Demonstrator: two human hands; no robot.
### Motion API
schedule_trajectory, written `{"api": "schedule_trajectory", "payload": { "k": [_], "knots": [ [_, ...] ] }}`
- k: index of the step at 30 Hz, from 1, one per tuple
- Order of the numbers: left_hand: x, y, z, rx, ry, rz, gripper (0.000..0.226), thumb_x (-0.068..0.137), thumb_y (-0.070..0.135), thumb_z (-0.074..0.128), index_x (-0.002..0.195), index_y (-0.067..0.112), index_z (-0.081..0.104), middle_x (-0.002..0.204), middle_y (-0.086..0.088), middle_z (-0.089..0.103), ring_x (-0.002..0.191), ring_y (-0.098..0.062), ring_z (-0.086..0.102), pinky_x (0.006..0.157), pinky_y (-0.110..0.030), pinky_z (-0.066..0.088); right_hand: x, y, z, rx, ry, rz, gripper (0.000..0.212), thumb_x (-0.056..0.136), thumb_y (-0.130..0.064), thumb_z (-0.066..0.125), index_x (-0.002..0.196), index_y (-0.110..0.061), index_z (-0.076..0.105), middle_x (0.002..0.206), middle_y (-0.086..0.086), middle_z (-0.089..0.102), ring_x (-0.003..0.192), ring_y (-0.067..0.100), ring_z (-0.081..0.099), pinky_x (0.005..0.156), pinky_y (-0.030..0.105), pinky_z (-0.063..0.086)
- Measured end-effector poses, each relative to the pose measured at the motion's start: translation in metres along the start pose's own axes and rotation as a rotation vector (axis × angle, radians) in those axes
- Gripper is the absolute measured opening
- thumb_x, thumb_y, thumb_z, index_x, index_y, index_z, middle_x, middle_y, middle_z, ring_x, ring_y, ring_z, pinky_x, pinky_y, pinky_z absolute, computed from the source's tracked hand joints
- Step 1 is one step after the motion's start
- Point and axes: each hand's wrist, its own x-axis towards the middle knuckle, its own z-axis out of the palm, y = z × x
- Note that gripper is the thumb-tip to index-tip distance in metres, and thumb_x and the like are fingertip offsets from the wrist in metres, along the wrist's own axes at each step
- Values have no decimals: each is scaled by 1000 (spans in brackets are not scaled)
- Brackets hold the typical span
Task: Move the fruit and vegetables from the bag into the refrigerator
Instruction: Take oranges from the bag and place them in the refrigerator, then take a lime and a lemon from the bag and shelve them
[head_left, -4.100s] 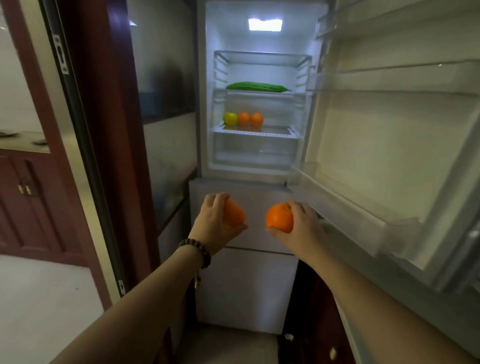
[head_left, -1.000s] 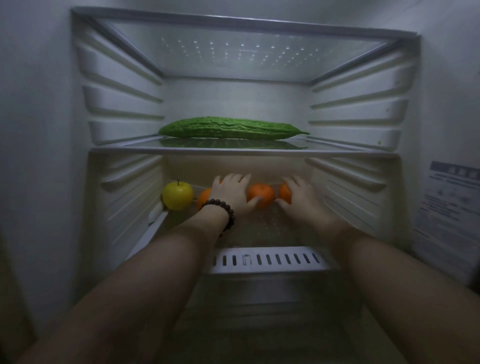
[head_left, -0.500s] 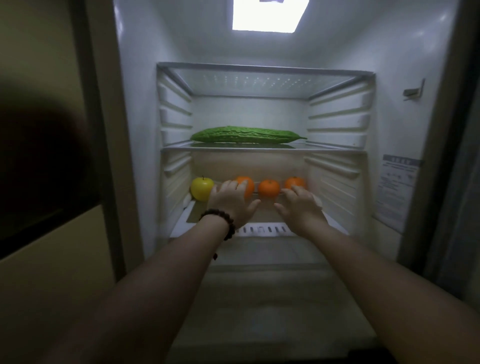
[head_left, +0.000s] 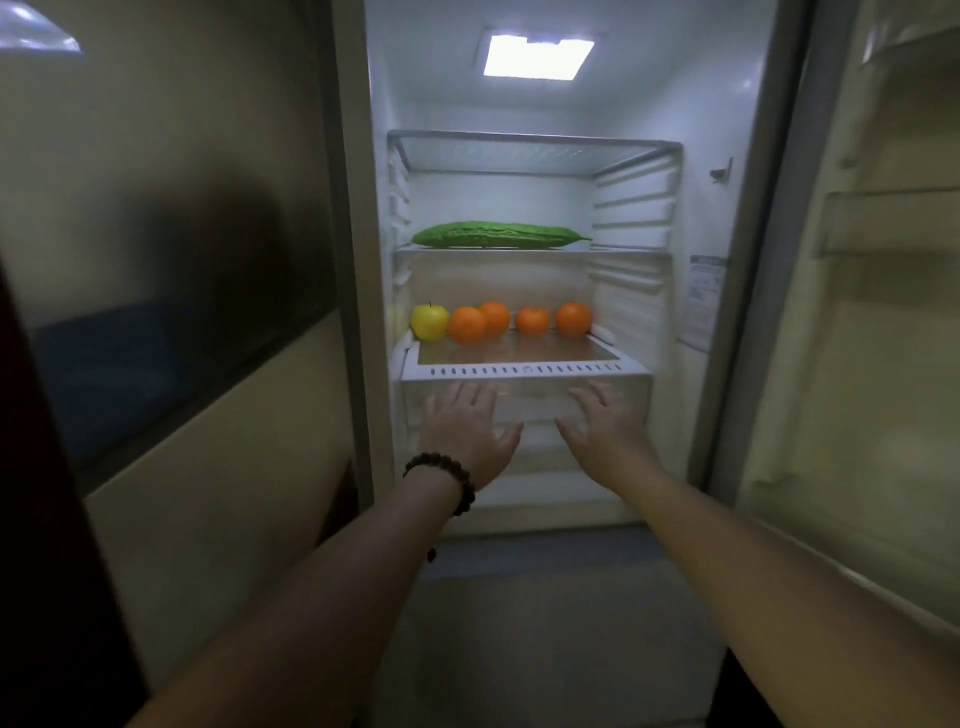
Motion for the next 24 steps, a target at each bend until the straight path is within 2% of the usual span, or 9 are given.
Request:
{"api": "schedule_trajectory", "payload": {
  "k": [4, 11, 14, 18, 24],
  "knots": [
    [-41, 22, -7, -76, -49, 9, 65, 90, 59, 32, 145, 24, 27, 151, 1, 30, 141, -20, 20, 113, -42, 17, -46, 3, -11, -10, -4, 40, 53, 95, -43, 45, 142, -19, 36, 155, 6, 21, 143, 23, 17, 117, 40, 19],
    [-105, 66, 2, -179, -166, 22, 66, 92, 59, 30, 148, 25, 19, 155, 1, 21, 143, -18, 15, 117, -41, 9, -127, 27, -24, -100, 49, 67, 52, 94, -39, 49, 138, -11, 44, 149, 12, 32, 138, 29, 29, 112, 39, 30],
    [-133, 87, 8, -218, -211, 62, 67, 92, 59, 30, 148, 25, 18, 156, 1, 21, 143, -18, 13, 118, -42, 8, -168, 43, -29, -107, 40, 100, 51, 93, -44, 47, 136, -16, 45, 150, 9, 32, 136, 29, 34, 107, 44, 37],
    [-174, 121, 16, -223, -247, 145, 68, 92, 60, 28, 149, 24, 16, 156, 2, 20, 143, -18, 12, 117, -41, 8, -230, 64, -44, -120, 36, 169, 53, 95, -40, 47, 141, -15, 40, 153, 11, 27, 138, 29, 29, 109, 40, 33],
    [-250, 189, 16, -269, -349, 288, 69, 92, 60, 26, 150, 23, 13, 157, 0, 15, 144, -19, 8, 117, -44, 7, -342, 96, -76, -162, 97, 301, 50, 95, -39, 47, 139, -16, 44, 153, 9, 27, 142, 23, 22, 111, 35, 27]
  ]
}}
